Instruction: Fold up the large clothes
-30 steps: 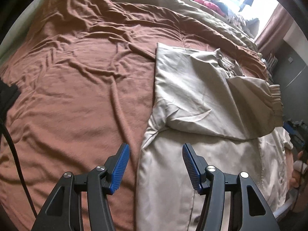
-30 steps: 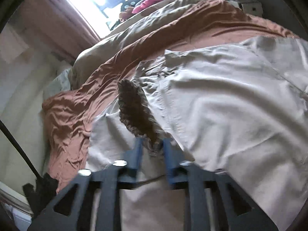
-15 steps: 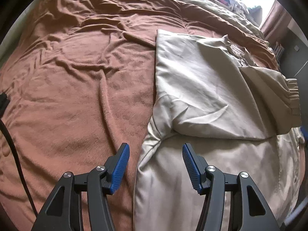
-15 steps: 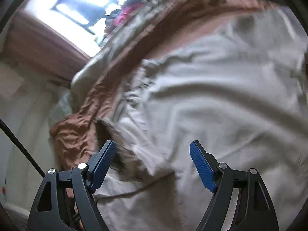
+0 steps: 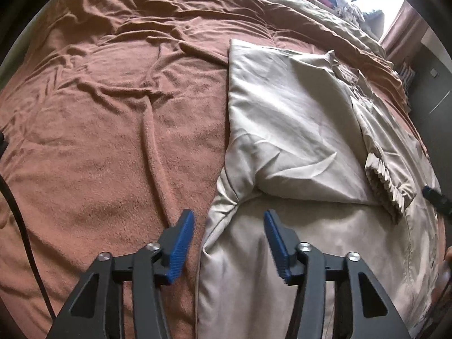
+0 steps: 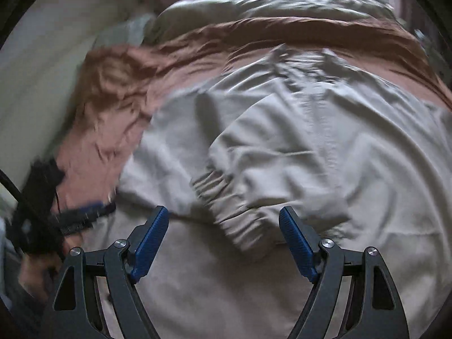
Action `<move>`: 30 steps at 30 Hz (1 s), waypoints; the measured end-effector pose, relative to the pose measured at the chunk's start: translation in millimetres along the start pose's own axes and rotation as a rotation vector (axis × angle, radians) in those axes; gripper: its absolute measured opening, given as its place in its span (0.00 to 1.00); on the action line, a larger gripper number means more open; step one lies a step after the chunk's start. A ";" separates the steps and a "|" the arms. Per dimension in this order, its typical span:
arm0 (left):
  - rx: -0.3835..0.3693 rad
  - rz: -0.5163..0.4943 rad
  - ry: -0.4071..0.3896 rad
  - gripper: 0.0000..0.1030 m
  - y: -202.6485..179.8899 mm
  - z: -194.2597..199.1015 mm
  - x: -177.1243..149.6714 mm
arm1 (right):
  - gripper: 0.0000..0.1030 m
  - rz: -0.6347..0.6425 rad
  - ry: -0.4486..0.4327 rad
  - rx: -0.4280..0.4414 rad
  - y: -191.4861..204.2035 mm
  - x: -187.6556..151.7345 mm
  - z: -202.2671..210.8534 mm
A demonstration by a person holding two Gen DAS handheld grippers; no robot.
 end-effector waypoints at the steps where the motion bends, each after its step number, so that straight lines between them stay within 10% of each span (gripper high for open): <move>1: -0.004 -0.002 -0.002 0.48 -1.0 0.1 0.2 | 0.77 0.027 0.021 -0.029 3.5 -4.1 -9.1; 4: -0.009 -0.017 -0.010 0.46 -4.0 0.5 2.9 | 0.77 0.061 0.083 -0.153 -5.4 -14.0 -36.6; 5: -0.004 -0.026 -0.009 0.46 -4.9 -0.1 4.0 | 0.68 0.069 0.094 -0.190 -7.9 -14.3 -43.4; 6: 0.000 -0.032 -0.007 0.44 -5.1 -1.0 5.2 | 0.36 0.084 0.099 -0.228 -11.1 -14.8 -49.9; 12: 0.026 -0.045 -0.001 0.30 -0.7 -6.6 9.8 | 0.10 -0.023 -0.004 -0.190 -35.2 12.0 -26.5; 23: 0.038 -0.025 -0.010 0.23 4.2 -6.3 10.6 | 0.07 -0.448 -0.224 0.030 -142.5 27.3 67.1; 30: 0.057 -0.026 -0.010 0.22 3.4 -5.1 11.2 | 0.06 -0.624 -0.215 -0.007 -201.4 4.7 60.4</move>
Point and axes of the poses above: each gripper's, at about its wrist camera, not at the fingertips, and z roughly against the way its jaws point, y to its left, x to its top, the point moved 8 cm from there along -z, roughly the way its jaws point, and after that the axes turned 12 degrees about -z, right-handed, at the moved point
